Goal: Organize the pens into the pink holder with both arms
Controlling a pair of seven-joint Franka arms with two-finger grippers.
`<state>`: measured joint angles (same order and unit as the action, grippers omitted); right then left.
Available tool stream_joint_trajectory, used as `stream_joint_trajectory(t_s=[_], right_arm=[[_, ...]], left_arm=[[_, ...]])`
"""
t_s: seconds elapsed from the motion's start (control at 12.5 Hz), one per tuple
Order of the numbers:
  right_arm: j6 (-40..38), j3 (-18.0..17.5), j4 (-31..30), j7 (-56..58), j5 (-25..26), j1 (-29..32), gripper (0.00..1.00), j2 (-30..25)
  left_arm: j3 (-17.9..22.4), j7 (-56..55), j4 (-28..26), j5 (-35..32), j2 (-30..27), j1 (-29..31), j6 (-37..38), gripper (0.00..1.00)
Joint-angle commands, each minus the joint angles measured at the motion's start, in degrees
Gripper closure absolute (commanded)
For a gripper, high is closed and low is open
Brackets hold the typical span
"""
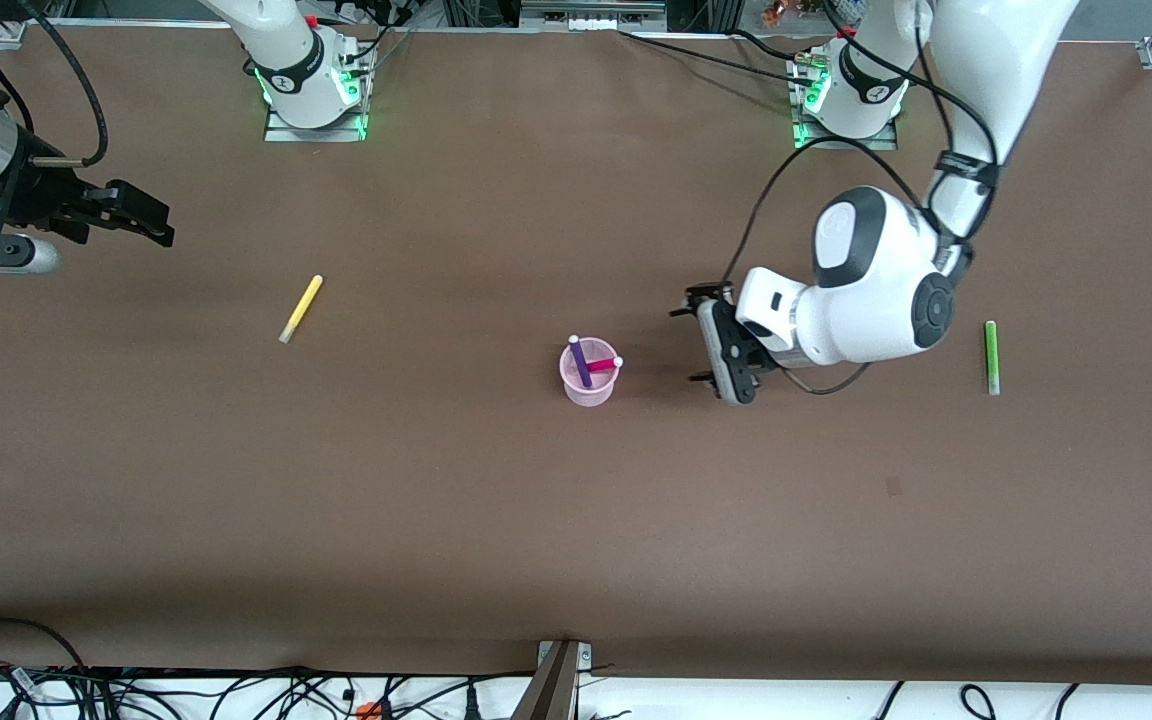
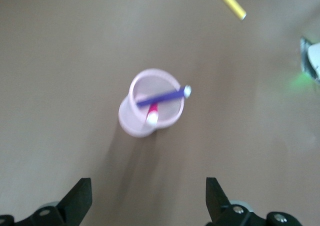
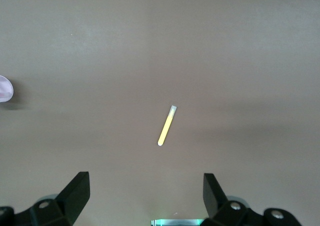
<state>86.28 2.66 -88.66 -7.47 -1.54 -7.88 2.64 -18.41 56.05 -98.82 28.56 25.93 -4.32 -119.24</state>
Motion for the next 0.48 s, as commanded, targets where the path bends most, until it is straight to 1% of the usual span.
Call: stream_joint_trajectory(t_s=[0.0,0.16,0.24,0.4], right_arm=[[-0.06,-0.81,0.33,0.53,0.22,0.85,0.0,-0.36],[-0.15,-0.81,0.33,0.53,0.22,0.85,0.0,-0.36],[-0.06,-0.81,0.33,0.53,0.22,0.85,0.0,-0.36],[-0.06,-0.81,0.33,0.53,0.22,0.85,0.0,-0.36]], left_arm=[[0.31,-12.66,5.27,-12.59,-1.94,1.77,12.57,0.0],[0.22,-26.01,11.78,-25.25,-1.85,1.42,22.07,0.0],[0.13,-31.04,14.33,-28.44,-1.94,1.42,26.82,0.0],[1.35,-36.69,18.47,-30.48,-1.85,1.68,34.04,0.0]])
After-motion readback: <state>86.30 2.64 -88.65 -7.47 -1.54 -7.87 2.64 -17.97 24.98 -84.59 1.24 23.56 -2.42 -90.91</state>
